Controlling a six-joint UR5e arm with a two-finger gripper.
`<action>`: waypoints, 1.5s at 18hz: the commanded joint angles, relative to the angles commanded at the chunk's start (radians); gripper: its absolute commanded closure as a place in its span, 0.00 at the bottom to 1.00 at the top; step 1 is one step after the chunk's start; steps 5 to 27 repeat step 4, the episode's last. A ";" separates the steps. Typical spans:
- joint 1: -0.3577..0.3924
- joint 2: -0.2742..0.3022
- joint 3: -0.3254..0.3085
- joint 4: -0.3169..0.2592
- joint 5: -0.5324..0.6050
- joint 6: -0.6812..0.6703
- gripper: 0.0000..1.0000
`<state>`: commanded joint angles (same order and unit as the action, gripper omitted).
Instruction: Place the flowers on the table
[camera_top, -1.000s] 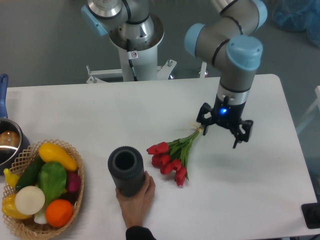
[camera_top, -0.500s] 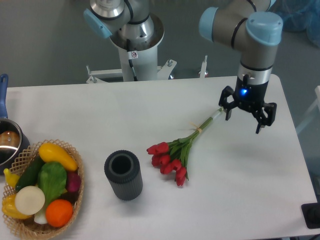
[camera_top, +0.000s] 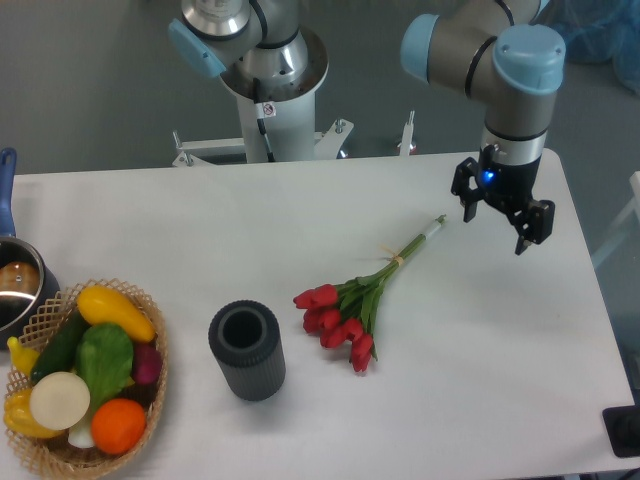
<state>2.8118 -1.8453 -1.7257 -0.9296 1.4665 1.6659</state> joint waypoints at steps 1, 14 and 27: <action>-0.002 -0.011 0.003 0.002 0.003 0.000 0.00; -0.003 -0.031 0.054 -0.003 -0.020 -0.005 0.00; -0.003 -0.031 0.054 -0.003 -0.020 -0.005 0.00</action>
